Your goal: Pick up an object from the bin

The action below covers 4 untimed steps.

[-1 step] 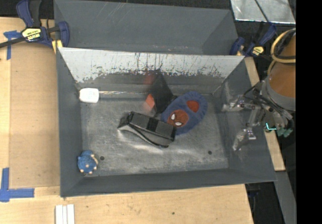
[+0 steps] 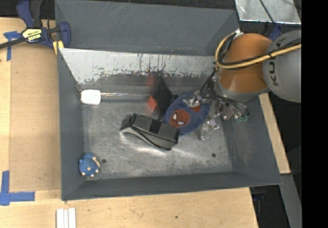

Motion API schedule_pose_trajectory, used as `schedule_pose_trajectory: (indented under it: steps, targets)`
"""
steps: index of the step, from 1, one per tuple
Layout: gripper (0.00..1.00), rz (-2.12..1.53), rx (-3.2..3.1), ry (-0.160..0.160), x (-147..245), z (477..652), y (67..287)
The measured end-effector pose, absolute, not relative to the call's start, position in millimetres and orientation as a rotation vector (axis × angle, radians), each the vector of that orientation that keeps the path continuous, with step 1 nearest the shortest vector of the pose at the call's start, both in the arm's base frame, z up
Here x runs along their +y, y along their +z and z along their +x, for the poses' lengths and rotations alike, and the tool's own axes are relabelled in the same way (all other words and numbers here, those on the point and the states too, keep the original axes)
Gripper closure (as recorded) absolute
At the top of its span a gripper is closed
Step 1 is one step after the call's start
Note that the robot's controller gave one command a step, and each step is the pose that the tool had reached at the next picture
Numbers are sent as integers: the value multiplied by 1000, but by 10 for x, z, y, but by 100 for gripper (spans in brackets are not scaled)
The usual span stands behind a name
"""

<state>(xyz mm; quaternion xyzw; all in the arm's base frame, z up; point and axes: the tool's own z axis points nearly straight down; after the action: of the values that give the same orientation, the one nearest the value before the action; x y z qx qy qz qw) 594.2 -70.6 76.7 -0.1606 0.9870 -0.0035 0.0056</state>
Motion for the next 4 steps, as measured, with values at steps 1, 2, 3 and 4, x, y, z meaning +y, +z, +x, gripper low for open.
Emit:
schedule_pose_trajectory:
  steps: [1, 2, 3, 4]
  targets:
    - [0, -1128, 2921, -8, -619, 6075, 1028]
    - [0, -1576, 2707, -11, -217, 6241, 1029]
    - [0, -1765, 2582, -23, 534, 6276, 788]
    - [0, -2058, 2357, -17, 1462, 6247, 774]
